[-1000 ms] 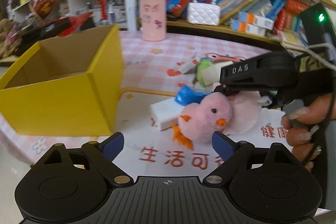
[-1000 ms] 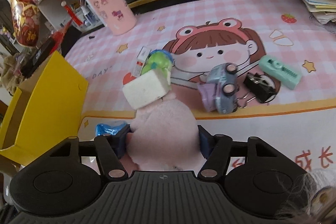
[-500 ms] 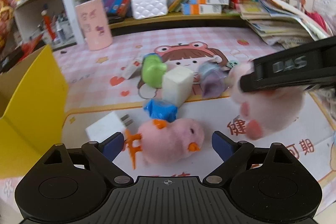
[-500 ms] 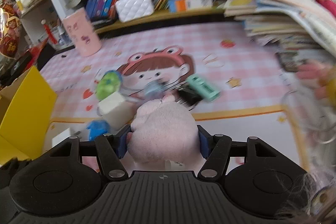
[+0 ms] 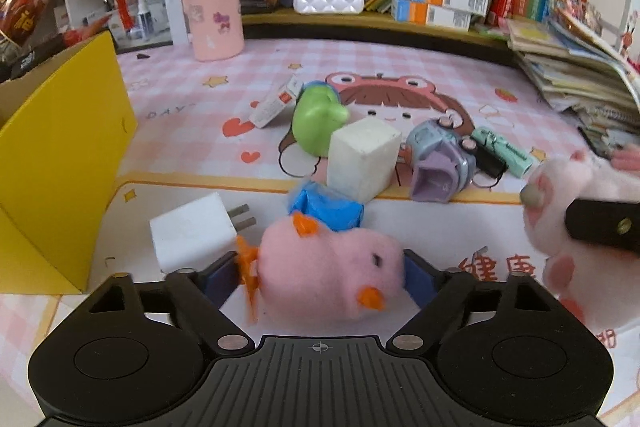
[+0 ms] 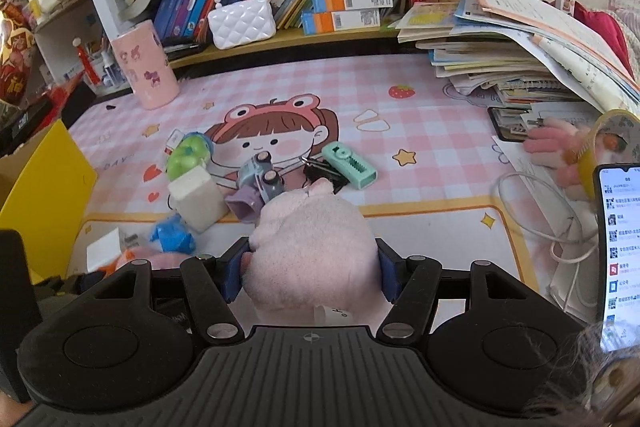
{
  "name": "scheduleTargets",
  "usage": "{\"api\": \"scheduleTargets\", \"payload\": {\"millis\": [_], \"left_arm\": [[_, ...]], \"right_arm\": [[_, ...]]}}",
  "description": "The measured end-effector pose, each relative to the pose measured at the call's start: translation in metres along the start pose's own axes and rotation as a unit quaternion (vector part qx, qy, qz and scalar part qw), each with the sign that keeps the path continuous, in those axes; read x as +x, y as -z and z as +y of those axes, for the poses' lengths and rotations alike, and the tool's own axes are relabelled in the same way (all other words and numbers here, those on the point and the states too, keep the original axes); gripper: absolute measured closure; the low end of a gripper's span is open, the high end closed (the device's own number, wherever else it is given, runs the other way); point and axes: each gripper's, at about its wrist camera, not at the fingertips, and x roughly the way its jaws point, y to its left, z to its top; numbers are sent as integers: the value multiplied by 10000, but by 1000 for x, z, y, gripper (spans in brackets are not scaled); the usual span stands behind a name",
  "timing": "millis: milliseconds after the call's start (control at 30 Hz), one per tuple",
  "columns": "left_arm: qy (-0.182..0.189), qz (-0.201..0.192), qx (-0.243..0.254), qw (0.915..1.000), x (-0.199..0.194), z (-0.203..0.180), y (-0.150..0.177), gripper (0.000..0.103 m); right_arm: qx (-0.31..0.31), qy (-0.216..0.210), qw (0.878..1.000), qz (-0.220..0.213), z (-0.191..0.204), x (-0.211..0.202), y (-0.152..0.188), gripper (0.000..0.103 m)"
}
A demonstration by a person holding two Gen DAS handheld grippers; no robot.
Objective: Organize objects
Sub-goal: 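Carry both pink plushes over the yellow box with both tools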
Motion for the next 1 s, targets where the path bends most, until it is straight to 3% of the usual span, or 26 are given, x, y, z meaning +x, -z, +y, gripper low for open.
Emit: {"api": "scheduleTargets", "payload": {"millis": [233, 500, 1000], "left_arm": [[219, -169, -286, 9992, -34, 18, 6, 20], [126, -384, -475, 9981, -79, 66, 27, 20], [-325, -530, -820, 9947, -144, 188, 75, 20]], "right_arm": [[-92, -114, 9998, 117, 12, 0, 8, 43], [-239, -284, 9989, 271, 48, -7, 24, 43], [-888, -819, 9918, 414, 186, -36, 76, 42]]}}
